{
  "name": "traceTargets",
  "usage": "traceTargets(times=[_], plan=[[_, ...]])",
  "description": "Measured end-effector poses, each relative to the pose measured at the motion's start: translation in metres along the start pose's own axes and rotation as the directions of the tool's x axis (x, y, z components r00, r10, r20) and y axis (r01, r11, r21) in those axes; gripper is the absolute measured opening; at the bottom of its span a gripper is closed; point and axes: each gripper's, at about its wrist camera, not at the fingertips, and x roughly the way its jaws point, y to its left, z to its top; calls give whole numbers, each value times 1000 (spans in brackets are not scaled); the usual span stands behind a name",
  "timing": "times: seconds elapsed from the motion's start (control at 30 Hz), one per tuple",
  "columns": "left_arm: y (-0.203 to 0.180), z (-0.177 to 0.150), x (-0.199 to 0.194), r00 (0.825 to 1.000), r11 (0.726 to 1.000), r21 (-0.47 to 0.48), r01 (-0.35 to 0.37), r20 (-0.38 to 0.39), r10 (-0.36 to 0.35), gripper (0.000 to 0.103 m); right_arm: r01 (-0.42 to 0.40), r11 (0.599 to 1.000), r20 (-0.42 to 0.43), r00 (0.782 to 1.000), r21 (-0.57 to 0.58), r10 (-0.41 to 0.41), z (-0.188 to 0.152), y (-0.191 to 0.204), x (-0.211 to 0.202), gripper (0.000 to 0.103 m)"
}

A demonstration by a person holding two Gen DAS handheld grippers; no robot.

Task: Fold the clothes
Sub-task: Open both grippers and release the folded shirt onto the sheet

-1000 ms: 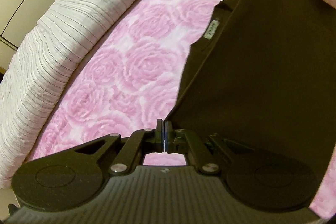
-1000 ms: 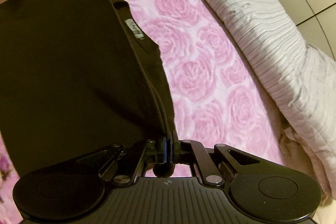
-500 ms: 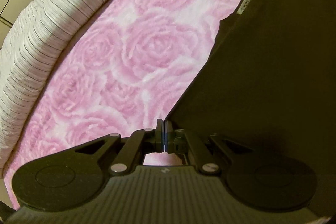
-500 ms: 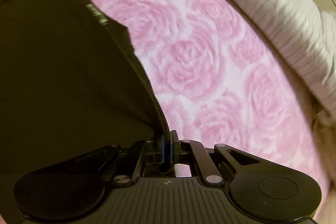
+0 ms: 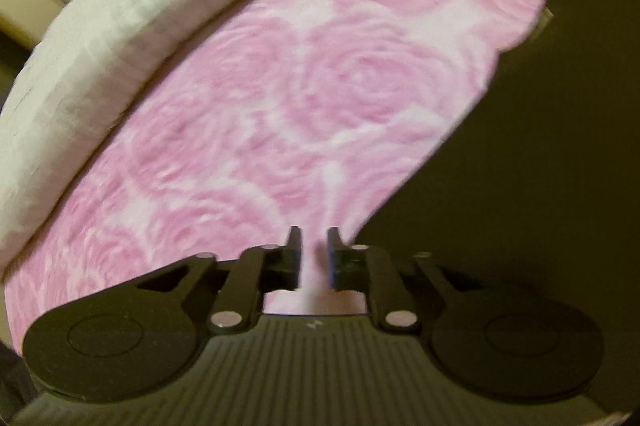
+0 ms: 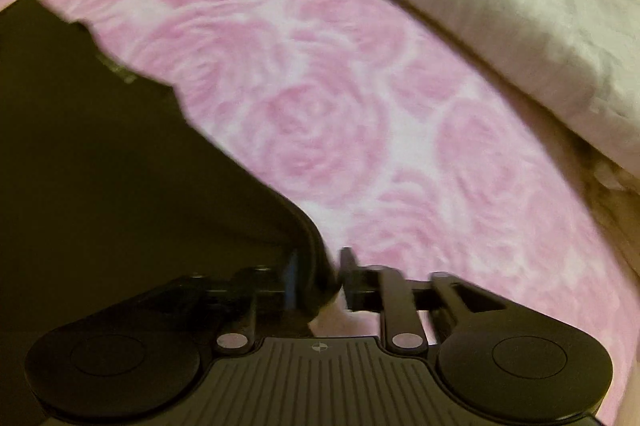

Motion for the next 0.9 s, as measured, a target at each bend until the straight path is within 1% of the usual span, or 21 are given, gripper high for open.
traceTargets(times=[0.07, 0.13, 0.2, 0.23, 0.3, 0.37, 0.43, 0.5, 0.57, 0.63, 0.67, 0.73, 0.77, 0.83, 0.9], plan=[[11, -9, -11, 1000, 998, -53, -16, 9, 16, 16, 28, 997, 17, 999, 74, -29, -5, -6, -11, 37], [21, -20, -26, 1000, 992, -121, -16, 15, 18, 16, 53, 988, 23, 998, 145, -57, -12, -9, -25, 40], [23, -31, -41, 1000, 981, -191, 12, 28, -7, 16, 48, 973, 36, 998, 225, -58, -22, -9, -39, 40], [21, -37, -49, 999, 975, -221, 31, 34, -24, 16, 27, 960, 47, 998, 278, -41, -28, -8, -48, 40], [3, -49, -62, 996, 968, -236, 84, 49, -74, 16, -32, 930, 74, 997, 366, 5, -44, 1, -65, 40], [-19, -60, -73, 990, 963, -230, 137, 61, -127, 16, -123, 900, 114, 990, 418, 83, -61, 20, -82, 40], [-47, -69, -80, 981, 960, -200, 194, 61, -185, 16, -216, 874, 146, 975, 436, 168, -80, 46, -95, 40], [-76, -79, -81, 972, 959, -161, 235, 43, -231, 17, -289, 853, 158, 957, 434, 244, -98, 74, -104, 40], [-99, -90, -77, 971, 964, -117, 238, 11, -239, 17, -339, 835, 136, 940, 433, 311, -117, 96, -103, 40], [-115, -101, -72, 973, 970, -80, 230, -12, -232, 17, -329, 843, 94, 942, 425, 321, -136, 108, -98, 40], [-116, -105, -72, 974, 971, -76, 225, -7, -226, 18, -321, 849, 72, 944, 420, 322, -146, 113, -96, 40], [-110, -107, -72, 974, 969, -113, 222, -21, -225, 27, -300, 863, 50, 950, 407, 307, -165, 112, -96, 40], [-106, -108, -74, 976, 970, -126, 209, -31, -214, 29, -280, 872, 41, 957, 402, 289, -173, 110, -97, 40], [-100, -109, -83, 985, 979, -125, 160, -50, -167, 29, -220, 892, 6, 972, 395, 237, -185, 107, -104, 40], [-100, -114, -100, 990, 986, -106, 125, -46, -131, 27, -164, 892, -30, 980, 422, 195, -191, 102, -113, 40]])
